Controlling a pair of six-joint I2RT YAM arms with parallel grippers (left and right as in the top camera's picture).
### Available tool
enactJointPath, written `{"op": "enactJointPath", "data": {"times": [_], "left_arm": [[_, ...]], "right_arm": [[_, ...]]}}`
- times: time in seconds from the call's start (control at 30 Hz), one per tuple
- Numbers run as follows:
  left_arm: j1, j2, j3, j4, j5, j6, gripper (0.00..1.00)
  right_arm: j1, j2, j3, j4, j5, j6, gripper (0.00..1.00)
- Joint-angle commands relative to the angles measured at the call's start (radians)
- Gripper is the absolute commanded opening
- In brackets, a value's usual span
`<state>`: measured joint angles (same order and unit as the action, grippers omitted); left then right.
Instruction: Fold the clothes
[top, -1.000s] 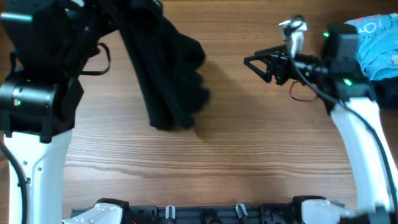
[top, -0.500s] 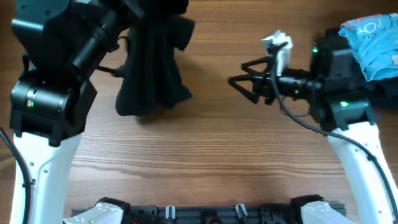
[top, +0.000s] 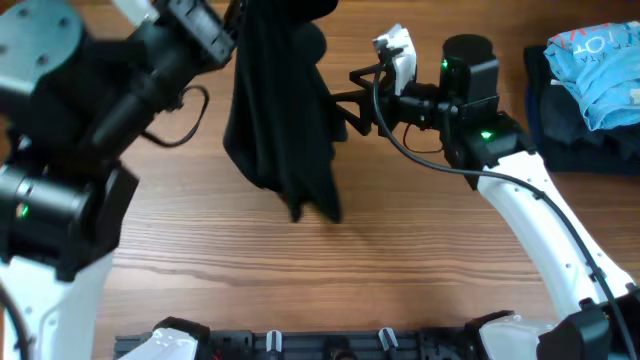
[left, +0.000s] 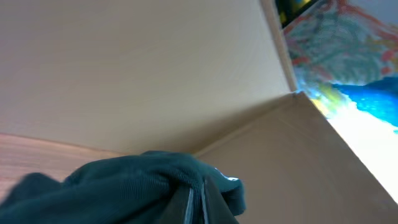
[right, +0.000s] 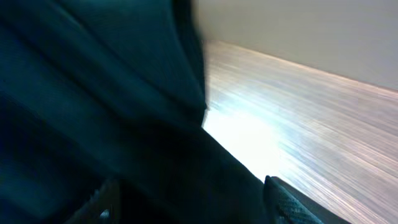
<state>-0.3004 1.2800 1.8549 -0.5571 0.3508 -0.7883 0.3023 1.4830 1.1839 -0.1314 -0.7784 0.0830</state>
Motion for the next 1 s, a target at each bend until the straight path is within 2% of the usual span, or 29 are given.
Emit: {"op": "enactJointPath", "data": {"times": [0.0, 0.17, 0.43, 0.63, 0.8, 0.97], "left_arm": [[-0.005, -0.039, 0.011, -0.021, 0.027, 0.003, 0.04], [-0.005, -0.034, 0.011, -0.071, 0.027, 0.003, 0.04], [-0.005, -0.029, 0.011, -0.091, -0.042, 0.048, 0.04], [-0.005, -0.006, 0.011, -0.087, -0.117, 0.048, 0.04], [-0.005, 0.033, 0.011, -0.052, -0.125, 0.048, 0.04], [-0.005, 0.051, 0.011, -0.015, -0.133, 0.047, 0.04]], "right_arm": [[0.004, 0.01, 0.0, 0.096, -0.139, 0.063, 0.73], [0.004, 0.01, 0.0, 0.203, -0.229, 0.105, 0.73], [0.004, 0.01, 0.0, 0.193, -0.362, 0.093, 0.73], [0.033, 0.009, 0.0, 0.112, -0.422, 0.002, 0.73], [0.158, 0.01, 0.0, -0.057, -0.137, -0.061, 0.71], [0.295, 0.016, -0.001, -0.151, 0.348, 0.01, 0.69]]}}
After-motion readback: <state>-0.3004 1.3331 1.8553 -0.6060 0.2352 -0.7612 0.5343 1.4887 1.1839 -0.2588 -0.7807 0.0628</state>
